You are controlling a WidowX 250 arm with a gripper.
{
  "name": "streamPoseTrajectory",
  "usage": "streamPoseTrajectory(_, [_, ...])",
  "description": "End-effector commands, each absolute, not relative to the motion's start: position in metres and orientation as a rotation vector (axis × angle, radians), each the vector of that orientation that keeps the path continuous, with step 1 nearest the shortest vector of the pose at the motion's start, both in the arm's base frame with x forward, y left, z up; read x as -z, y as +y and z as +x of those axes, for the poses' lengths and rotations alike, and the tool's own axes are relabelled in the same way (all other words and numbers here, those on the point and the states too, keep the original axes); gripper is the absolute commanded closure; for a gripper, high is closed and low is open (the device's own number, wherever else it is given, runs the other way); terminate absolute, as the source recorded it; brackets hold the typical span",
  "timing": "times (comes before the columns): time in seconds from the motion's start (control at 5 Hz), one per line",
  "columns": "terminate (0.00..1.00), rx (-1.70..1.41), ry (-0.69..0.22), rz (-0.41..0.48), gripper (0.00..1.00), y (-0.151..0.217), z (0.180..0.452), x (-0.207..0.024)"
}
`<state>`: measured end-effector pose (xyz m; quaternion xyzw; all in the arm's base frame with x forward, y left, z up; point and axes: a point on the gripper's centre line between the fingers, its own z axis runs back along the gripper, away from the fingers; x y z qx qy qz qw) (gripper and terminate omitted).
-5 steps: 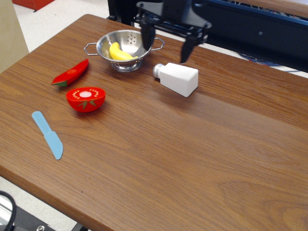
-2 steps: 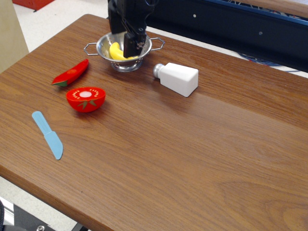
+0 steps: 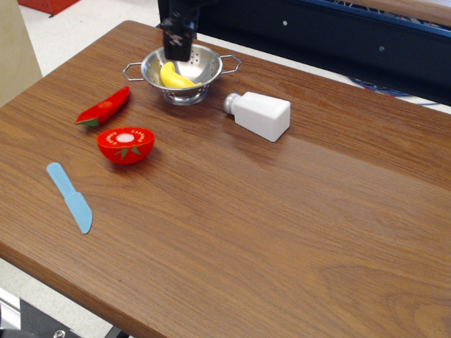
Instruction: Take banana out of colander
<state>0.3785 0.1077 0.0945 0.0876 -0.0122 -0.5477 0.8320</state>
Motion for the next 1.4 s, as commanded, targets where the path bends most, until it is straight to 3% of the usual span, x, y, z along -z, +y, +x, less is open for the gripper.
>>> streamPoseTrajectory(0.0, [0.0, 1.639, -0.1, 0.155, 0.0, 0.112, 0.387, -0.102])
streamPoseTrajectory(0.2, [0.0, 1.771, -0.106, 0.163, 0.0, 0.116, 0.394, -0.092])
streamPoseTrajectory(0.6, [0.0, 1.745, -0.059, 0.152, 0.0, 0.112, 0.407, -0.081])
streamPoseTrajectory(1.2, [0.0, 1.709, 0.016, 0.192, 0.0, 0.107, 0.408, -0.047])
